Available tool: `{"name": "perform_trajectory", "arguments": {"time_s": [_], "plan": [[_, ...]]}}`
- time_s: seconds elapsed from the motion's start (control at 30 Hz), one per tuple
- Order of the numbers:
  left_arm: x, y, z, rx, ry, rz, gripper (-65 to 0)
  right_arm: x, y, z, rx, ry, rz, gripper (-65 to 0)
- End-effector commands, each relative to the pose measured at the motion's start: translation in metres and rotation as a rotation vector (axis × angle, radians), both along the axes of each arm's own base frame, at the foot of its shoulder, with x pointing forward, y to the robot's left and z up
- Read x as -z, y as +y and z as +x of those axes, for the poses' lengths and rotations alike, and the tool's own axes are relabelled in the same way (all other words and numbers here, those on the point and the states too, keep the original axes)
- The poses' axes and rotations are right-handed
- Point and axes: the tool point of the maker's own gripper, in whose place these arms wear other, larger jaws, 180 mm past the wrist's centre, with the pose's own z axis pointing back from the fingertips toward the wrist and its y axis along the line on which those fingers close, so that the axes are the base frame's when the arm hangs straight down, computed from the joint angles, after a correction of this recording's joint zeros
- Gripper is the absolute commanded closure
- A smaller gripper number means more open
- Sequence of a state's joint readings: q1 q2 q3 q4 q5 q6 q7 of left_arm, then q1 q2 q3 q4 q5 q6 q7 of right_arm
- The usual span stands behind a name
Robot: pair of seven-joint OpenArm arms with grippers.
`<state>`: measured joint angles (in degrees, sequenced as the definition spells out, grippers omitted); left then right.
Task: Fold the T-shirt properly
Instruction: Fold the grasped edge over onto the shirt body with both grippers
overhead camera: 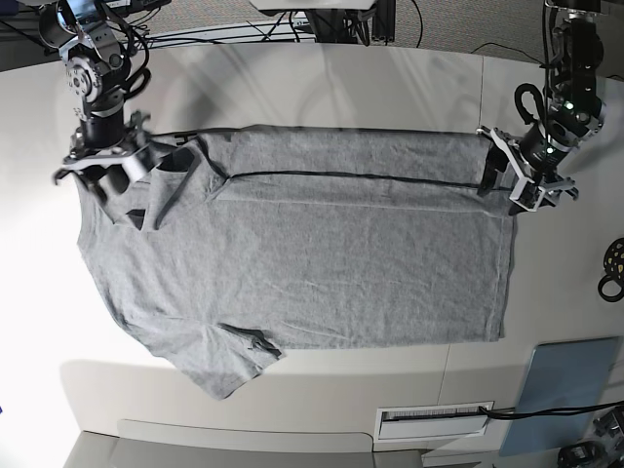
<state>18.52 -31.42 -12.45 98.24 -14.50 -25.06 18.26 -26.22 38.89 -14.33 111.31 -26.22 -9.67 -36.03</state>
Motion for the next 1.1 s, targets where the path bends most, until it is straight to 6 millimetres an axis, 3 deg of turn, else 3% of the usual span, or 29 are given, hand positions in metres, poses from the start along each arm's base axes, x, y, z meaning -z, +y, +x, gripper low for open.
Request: {"name": "perform_trajectory", "arguments": {"time_s": [0.0,0.1,0.13,0.27,0.43,0.63,0.77,1.07], "plan": [[-0.012,0.001,0.005,-0.005,-0.028,-0.028,-25.1,-0.015,-0.004,0.006,0.015,-0.066,0.008,-16.2],[-0.012,-0.006,0.002,-0.027,0.004,-0.132,-1.1,-0.015,-0.008,0.005,0.081,-0.092,0.088,0.0],[-0.011,-0.008,-0.001,-0.031,0.013,-0.158,0.0,-0.014,-0.009,0.005,0.103,-0.094,0.120,0.0],[-0.003,-0.010,-0.007,-0.088,0.032,-0.206,0.0,-0.005,-0.016,0.003,0.182,-0.102,0.248,0.0],[0.024,-0.006,-0.009,-0.170,0.073,-0.267,0.0,0.032,-0.037,-0.003,0.267,-0.010,0.345,0.0],[0.055,-0.005,-0.010,-0.225,0.156,-0.361,0.0,0.081,-0.040,-0.009,0.313,0.134,0.431,0.0],[0.081,0.002,-0.032,-0.262,0.260,-0.361,0.0,0.104,-0.047,-0.026,0.371,0.218,0.428,0.0],[0.105,0.000,-0.088,-0.251,0.379,-0.342,0.0,0.117,-0.041,-0.070,0.367,0.306,0.387,0.0]]}}
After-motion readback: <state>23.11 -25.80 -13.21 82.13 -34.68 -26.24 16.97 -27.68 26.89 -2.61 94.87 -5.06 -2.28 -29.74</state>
